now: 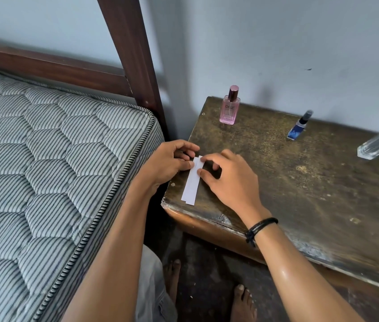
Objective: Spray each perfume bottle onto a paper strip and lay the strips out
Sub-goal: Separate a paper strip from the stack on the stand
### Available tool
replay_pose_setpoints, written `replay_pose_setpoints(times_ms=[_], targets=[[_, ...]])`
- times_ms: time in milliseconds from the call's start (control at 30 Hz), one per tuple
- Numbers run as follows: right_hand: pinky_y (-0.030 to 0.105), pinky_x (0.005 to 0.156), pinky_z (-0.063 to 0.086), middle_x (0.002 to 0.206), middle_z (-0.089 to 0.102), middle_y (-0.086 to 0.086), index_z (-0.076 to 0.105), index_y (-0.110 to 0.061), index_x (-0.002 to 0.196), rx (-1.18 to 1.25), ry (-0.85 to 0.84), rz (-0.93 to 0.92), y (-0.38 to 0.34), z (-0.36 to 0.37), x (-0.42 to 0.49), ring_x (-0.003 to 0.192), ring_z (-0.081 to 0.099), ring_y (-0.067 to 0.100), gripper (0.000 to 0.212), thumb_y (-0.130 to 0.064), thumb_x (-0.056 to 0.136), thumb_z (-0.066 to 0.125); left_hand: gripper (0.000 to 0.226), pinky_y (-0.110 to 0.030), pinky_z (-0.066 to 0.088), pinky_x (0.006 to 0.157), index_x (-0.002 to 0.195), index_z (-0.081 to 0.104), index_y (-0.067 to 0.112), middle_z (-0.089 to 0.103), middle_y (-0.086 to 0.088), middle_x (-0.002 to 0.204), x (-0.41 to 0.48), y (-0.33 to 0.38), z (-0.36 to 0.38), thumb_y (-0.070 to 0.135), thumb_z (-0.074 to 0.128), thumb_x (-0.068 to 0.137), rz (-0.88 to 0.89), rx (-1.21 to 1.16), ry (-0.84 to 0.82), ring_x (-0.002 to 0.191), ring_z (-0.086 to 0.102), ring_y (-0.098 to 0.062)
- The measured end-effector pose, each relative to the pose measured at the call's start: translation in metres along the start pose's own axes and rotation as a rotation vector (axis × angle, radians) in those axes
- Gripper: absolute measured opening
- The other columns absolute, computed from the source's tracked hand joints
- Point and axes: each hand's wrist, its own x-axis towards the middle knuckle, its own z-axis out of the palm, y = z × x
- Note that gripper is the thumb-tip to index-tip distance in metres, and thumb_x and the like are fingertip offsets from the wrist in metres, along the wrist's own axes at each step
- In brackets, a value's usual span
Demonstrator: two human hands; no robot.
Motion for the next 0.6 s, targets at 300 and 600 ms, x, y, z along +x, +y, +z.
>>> replay_pose_setpoints(times_ms=[300, 600], targets=[[0.022, 0.054, 0.032, 0.091, 0.053, -0.015, 0.070, -0.043, 0.111, -0.012, 0.022, -0.001, -0.0007, 0.0025, 0.0011, 0.088, 0.049, 0.008, 0.022, -0.050, 0.091, 0.069, 0.044, -0.012, 0.050, 0.079, 0.117, 0.070, 0.012, 0.062, -0.001, 0.099, 0.0033, 0.0003, -0.0018, -0.010, 0.075, 0.079, 0.038, 0.075, -0.052, 0.082, 0.054, -0.006], [0.028, 0.064, 0.051, 0.092, 0.063, -0.014, 0.076, -0.029, 0.097, 0.329, 0.089, 0.061, -0.0007, 0.0000, 0.0026, 0.078, 0.061, 0.007, 0.005, -0.029, 0.092, 0.075, 0.043, -0.010, 0.049, 0.073, 0.112, 0.071, 0.018, 0.060, 0.000, 0.095, 0.0055, 0.0059, -0.0002, -0.008, 0.075, 0.078, 0.046, 0.153, -0.064, 0.078, 0.054, -0.007]])
